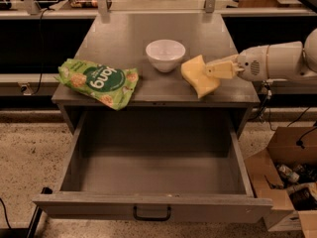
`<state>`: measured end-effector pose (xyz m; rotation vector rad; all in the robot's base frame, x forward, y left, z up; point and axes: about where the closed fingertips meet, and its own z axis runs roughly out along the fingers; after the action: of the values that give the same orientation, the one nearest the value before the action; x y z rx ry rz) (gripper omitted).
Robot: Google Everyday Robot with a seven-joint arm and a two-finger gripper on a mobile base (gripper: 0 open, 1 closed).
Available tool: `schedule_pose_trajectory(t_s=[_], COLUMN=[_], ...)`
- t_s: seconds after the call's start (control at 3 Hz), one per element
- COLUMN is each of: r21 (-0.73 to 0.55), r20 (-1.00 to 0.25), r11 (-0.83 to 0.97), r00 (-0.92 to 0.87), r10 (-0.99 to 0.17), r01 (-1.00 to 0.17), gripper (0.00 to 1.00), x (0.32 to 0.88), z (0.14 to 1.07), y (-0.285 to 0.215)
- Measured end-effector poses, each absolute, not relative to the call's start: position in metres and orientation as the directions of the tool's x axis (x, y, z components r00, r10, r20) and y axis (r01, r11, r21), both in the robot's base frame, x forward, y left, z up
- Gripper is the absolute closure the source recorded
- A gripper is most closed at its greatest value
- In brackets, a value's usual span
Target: Pick sponge from top drawer and place on counter
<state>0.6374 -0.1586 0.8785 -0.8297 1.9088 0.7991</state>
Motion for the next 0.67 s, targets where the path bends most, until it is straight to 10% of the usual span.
schedule_pose_trajectory(t_s=[0.67], r21=[0.202], r20=[-0.892], r11=[0.562], r00=[-0.388], r10=[-0.233], r01=[-0.802], gripper=[0.0], x=[0.6375], z=[0.8778], y=[-0.1538])
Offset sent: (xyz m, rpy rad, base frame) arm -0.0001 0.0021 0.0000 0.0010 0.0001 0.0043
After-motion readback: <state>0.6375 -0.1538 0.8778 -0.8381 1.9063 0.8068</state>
